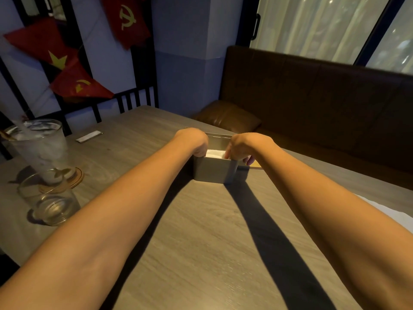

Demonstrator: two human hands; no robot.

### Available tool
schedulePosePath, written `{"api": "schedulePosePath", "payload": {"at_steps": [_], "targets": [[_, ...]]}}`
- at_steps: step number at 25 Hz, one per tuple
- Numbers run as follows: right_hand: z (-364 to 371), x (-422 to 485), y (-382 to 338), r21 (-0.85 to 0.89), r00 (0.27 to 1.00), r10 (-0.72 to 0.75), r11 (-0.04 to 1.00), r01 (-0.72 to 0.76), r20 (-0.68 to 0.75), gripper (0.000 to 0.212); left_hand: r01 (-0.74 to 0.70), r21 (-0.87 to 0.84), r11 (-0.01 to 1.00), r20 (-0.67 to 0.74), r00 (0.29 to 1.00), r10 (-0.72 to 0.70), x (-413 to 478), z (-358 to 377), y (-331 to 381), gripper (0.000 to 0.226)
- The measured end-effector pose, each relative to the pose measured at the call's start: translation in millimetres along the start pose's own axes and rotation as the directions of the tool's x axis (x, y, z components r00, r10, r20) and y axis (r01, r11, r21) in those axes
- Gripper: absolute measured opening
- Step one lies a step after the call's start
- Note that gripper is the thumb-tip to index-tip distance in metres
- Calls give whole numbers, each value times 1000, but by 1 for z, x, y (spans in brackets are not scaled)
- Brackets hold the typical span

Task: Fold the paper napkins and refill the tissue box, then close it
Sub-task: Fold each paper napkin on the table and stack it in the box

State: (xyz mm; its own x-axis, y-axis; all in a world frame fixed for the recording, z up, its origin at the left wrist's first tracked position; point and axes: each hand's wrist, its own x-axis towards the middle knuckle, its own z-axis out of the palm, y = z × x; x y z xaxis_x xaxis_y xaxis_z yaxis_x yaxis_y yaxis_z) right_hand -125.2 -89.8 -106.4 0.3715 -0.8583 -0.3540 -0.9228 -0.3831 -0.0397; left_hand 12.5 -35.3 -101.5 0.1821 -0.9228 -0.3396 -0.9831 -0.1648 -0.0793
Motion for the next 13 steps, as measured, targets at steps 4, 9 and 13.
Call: {"api": "schedulePosePath", "payload": {"at_steps": [4, 9, 13], "targets": [[1, -4, 0, 54, 999, -37, 998, 39, -25, 39, -17, -80, 997, -45, 999, 13, 0, 2, -3, 39], [0, -30, 21, 228, 965, -138, 955, 189, -225, 42, -76, -234, 969, -282, 959, 7, -11, 7, -8, 35], [-4, -66, 43, 314, 909, -125, 913, 262, -397, 59, -198, -245, 949, -632, 775, -1, -41, -8, 21, 23]]}}
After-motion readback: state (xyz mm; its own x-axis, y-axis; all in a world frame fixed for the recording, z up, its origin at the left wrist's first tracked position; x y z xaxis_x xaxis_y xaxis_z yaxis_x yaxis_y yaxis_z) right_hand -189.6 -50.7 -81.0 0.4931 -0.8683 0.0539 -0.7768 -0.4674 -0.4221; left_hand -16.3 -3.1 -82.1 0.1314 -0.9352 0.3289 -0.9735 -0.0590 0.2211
